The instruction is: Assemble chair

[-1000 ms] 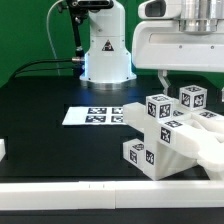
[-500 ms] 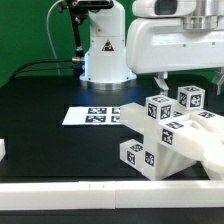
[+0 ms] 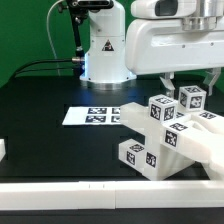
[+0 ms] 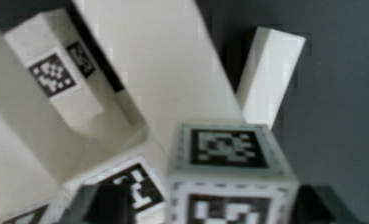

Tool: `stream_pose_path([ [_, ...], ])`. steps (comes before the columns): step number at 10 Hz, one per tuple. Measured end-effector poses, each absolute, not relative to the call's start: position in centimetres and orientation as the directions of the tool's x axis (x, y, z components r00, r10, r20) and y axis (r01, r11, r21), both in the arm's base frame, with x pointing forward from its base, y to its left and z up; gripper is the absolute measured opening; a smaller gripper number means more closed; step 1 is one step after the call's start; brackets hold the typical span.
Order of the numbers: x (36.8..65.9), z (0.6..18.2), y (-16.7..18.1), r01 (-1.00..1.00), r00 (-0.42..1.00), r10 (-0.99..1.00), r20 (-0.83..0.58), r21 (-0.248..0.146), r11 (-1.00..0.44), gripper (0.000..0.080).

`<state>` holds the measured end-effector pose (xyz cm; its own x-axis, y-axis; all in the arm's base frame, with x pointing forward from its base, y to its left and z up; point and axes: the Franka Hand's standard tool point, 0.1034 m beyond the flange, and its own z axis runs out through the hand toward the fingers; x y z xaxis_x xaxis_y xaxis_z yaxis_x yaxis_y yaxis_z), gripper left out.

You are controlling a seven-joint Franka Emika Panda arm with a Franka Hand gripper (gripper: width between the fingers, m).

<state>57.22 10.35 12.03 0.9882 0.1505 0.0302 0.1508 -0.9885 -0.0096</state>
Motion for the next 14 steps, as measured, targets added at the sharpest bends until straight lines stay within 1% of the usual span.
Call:
stream_pose_path([
  [1, 57.22, 12.02, 10.35, 0.075, 0.997, 0.075, 0.029, -0.012, -0.997, 0.0279],
  [3, 57.21, 12.02, 10.32, -0.106, 0.994, -0.106, 0.031, -0.018, -0.994, 0.0281],
  [4, 57.08, 12.0, 10.21, -0.257, 0.965, -0.258, 0.049, -0.028, -0.966, 0.0281],
  [5, 57.0, 11.99, 10.09, -0.416, 0.906, -0.418, 0.059, -0.043, -0.908, 0.0281],
  [6, 57.14, 12.01, 10.14, -0.489, 0.868, -0.492, 0.068, -0.055, -0.87, 0.0281],
  [8, 57.55, 12.08, 10.74, -0.703, 0.702, -0.709, 0.069, -0.092, -0.705, 0.0281],
  [10, 57.57, 12.09, 10.72, -0.748, 0.654, -0.754, 0.062, -0.097, -0.657, 0.0282],
  [12, 57.6, 12.07, 10.58, -0.878, 0.465, -0.885, 0.018, -0.12, -0.464, 0.0282],
  [14, 57.65, 12.08, 10.79, -0.917, 0.381, -0.925, 0.001, -0.127, -0.378, 0.0282],
])
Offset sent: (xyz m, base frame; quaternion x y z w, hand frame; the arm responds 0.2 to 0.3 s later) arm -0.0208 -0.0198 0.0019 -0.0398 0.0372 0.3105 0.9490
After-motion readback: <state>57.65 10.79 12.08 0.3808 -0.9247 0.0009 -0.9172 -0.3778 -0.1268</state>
